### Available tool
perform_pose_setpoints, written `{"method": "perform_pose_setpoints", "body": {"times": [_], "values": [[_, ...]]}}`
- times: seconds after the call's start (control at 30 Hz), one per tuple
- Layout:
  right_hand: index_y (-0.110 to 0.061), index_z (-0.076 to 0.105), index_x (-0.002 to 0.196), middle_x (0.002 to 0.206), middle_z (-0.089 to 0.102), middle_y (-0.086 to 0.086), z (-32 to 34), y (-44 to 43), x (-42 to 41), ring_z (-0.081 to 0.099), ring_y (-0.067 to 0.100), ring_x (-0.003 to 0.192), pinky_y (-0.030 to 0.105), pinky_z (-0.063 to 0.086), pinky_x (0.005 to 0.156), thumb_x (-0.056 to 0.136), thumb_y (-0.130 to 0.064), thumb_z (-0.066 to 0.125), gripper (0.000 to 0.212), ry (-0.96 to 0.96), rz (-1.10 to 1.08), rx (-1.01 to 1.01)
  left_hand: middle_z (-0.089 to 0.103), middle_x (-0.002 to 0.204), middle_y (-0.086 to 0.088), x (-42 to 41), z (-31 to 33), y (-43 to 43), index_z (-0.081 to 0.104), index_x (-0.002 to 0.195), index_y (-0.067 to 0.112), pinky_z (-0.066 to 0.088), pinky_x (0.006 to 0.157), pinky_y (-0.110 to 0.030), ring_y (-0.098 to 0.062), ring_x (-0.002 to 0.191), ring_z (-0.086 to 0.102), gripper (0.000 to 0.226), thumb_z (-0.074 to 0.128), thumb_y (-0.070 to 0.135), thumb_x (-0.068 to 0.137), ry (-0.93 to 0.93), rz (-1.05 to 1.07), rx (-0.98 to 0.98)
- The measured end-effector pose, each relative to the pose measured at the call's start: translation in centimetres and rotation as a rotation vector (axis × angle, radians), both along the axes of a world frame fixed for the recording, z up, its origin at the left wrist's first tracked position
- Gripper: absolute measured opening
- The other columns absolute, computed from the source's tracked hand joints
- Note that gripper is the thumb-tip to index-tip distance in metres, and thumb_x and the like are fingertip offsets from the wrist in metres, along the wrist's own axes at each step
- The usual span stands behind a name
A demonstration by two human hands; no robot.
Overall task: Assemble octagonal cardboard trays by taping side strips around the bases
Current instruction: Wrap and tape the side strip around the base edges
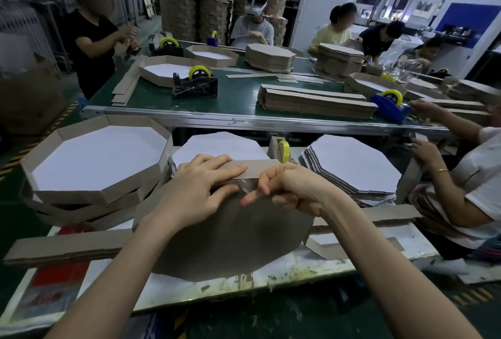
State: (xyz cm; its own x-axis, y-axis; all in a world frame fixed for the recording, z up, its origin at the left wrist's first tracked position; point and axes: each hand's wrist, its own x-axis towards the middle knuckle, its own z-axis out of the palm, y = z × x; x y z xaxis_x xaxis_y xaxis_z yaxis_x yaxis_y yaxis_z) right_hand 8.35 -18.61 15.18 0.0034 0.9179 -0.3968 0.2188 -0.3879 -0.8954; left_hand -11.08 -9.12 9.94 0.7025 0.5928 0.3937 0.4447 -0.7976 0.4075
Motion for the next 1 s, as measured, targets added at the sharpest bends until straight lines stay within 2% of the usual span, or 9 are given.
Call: {"method": "perform_pose_setpoints", "body": {"times": [0.13, 0.3, 0.37, 0.47, 0.53, 0.6, 0.77, 0.9, 1.0], "values": [[-0.012, 0.062, 0.064, 0.094, 0.074, 0.021, -1.1, -1.3, -0.4, 0.028, 0.004, 0.032, 0.016, 0.019, 0.034, 0.09, 0.008, 0.034, 0.043, -0.126, 0.054, 0.005, 0.051, 0.139, 0.011, -0.5, -0.1, 0.9, 0.049, 0.136, 0.046, 0.034, 0.102, -0.043, -0.017, 0.123, 0.04, 0.042, 0.056, 0.038, 0.095, -0.01, 0.042, -0.027], [-0.026, 0.069, 0.072, 0.054, 0.059, -0.004, -0.9, 0.1, 0.8, 0.043, 0.008, 0.044, 0.02, 0.032, 0.043, 0.094, -0.003, 0.043, 0.042, -0.263, -0.279, 0.552, 0.05, 0.141, 0.009, -0.1, 0.0, 0.4, 0.047, 0.132, 0.054, 0.035, 0.101, -0.044, -0.016, 0.123, 0.039, 0.04, 0.053, 0.04, 0.096, 0.012, -0.009, -0.021], [-0.022, 0.071, 0.089, 0.07, 0.067, -0.002, -1.1, 1.6, 1.1, 0.057, 0.015, 0.063, 0.023, 0.044, 0.06, 0.095, -0.004, 0.048, 0.03, -0.469, -0.355, 0.684, 0.047, 0.145, 0.01, -0.1, 0.1, 0.3, 0.044, 0.133, 0.057, 0.034, 0.103, -0.045, -0.016, 0.125, 0.037, 0.041, 0.052, 0.042, 0.096, 0.029, -0.005, -0.039], [-0.012, 0.069, 0.113, 0.1, 0.068, -0.002, -2.1, 3.1, 1.5, 0.059, 0.01, 0.092, 0.018, 0.043, 0.081, 0.101, -0.019, 0.052, 0.022, -0.72, -0.195, 0.58, 0.045, 0.146, 0.011, -0.2, 0.4, 0.1, 0.042, 0.133, 0.058, 0.033, 0.106, -0.046, -0.015, 0.127, 0.037, 0.04, 0.05, 0.043, 0.096, 0.046, -0.014, -0.046], [-0.008, 0.067, 0.085, 0.078, 0.061, -0.001, -2.8, 3.4, 1.4, 0.052, 0.011, 0.076, 0.028, 0.039, 0.07, 0.103, -0.026, 0.048, 0.032, -0.743, -0.142, 0.509, 0.043, 0.147, 0.014, -0.3, 0.7, -0.2, 0.043, 0.132, 0.059, 0.031, 0.109, -0.046, -0.012, 0.131, 0.034, 0.041, 0.043, 0.05, 0.092, 0.055, -0.001, -0.074], [-0.008, 0.048, 0.065, 0.061, 0.044, 0.004, -3.0, 3.4, 1.3, 0.04, 0.014, 0.063, 0.035, 0.029, 0.062, 0.103, -0.026, 0.047, 0.043, -0.736, -0.163, 0.512, 0.042, 0.147, 0.019, -0.1, 1.1, -0.6, 0.048, 0.127, 0.062, 0.024, 0.113, -0.047, -0.008, 0.135, 0.03, 0.043, 0.032, 0.058, 0.087, 0.047, 0.047, -0.094], [-0.001, 0.045, 0.064, 0.06, 0.04, 0.009, -2.5, 3.2, 1.0, 0.036, 0.016, 0.062, 0.035, 0.026, 0.06, 0.102, -0.022, 0.048, 0.043, -0.753, -0.154, 0.519, 0.059, 0.132, 0.015, 1.6, 1.9, -1.5, 0.066, 0.109, 0.054, 0.024, 0.112, -0.047, -0.013, 0.129, 0.043, 0.047, 0.029, 0.072, 0.085, -0.015, 0.162, -0.029], [-0.014, 0.04, 0.06, 0.056, 0.038, -0.001, -2.5, 3.2, 1.0, 0.036, 0.014, 0.06, 0.034, 0.026, 0.061, 0.103, -0.021, 0.048, 0.044, -0.745, -0.161, 0.513, 0.069, 0.118, 0.009, 1.7, 1.0, -1.4, 0.07, 0.111, 0.045, 0.041, 0.089, -0.038, -0.017, 0.108, 0.06, 0.042, 0.042, 0.064, 0.087, -0.027, 0.153, 0.1], [-0.01, 0.043, 0.063, 0.057, 0.039, -0.002, -2.7, 3.3, 1.1, 0.037, 0.014, 0.062, 0.034, 0.028, 0.062, 0.103, -0.02, 0.048, 0.041, -0.715, -0.168, 0.524, 0.071, 0.108, 0.008, 1.8, 0.8, -1.1, 0.073, 0.108, 0.039, 0.046, 0.079, -0.036, -0.019, 0.097, 0.064, 0.046, 0.04, 0.063, 0.086, -0.043, 0.144, 0.169]]}}
